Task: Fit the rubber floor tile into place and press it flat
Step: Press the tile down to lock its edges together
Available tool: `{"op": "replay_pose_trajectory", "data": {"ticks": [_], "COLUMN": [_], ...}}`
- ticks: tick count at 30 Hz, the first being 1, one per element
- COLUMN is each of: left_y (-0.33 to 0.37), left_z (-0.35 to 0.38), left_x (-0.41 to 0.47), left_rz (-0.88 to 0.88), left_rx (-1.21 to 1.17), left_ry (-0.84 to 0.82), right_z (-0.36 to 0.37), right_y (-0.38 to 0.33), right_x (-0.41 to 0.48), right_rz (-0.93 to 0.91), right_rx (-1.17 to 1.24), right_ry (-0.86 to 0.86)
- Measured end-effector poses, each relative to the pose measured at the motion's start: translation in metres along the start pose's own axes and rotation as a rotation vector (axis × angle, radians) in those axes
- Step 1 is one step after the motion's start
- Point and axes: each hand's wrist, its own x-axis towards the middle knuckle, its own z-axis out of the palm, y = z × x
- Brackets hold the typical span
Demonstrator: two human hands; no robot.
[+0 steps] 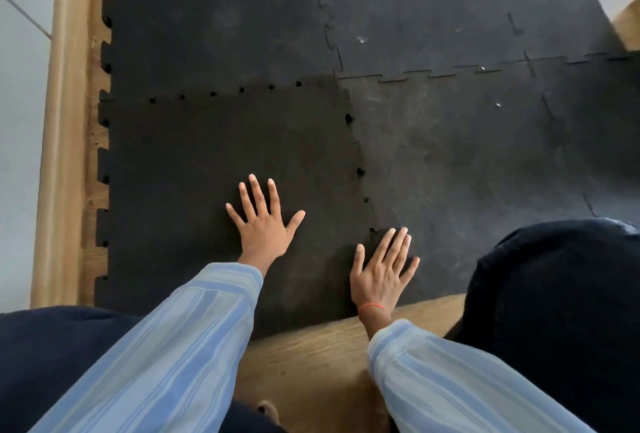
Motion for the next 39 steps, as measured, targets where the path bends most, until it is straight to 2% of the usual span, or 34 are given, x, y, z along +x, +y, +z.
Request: {"op": "replay_pose_trajectory", "data": {"ticks": [7, 13, 23, 27, 31, 35, 39], "left_y": [0.001, 0.006, 0.009, 0.008, -0.005, -0.01, -0.008], "left_z": [0.0, -0.002, -0.003, -0.01, -0.013, -0.007, -0.006], "left_x": [0.001, 0.003, 0.004, 0.026, 0.051, 0.057, 0.056], "left_rz": [-0.009, -0.032, -0.043, 0.009, 0.101, 0.105, 0.105], "left_rx": [0.017, -0.009, -0.035, -0.026, -0.006, -0.038, -0.058], "left_ry": [-0.017, -0.027, -0.027, -0.026, 0.093, 0.244, 0.264], "right_z": [-0.003, -0.005, -0.006, -0.015, -0.01, -0.004, -0.005], "right_y": [-0.003, -0.042, -0.058, -0.086, -0.089, -0.091, -0.091], "right_x": [0.001, 0.048, 0.068, 0.112, 0.133, 0.136, 0.137], "right_rz": [-0.006, -0.274, -0.302, -0.409, -0.456, -0.451, -0.459], "right_rx": [-0.031, 0.031, 0.012, 0.066, 0.019, -0.032, -0.06], "right_ry": [-0.006, -0.062, -0.054, -0.007, 0.004, 0.019, -0.005]}}
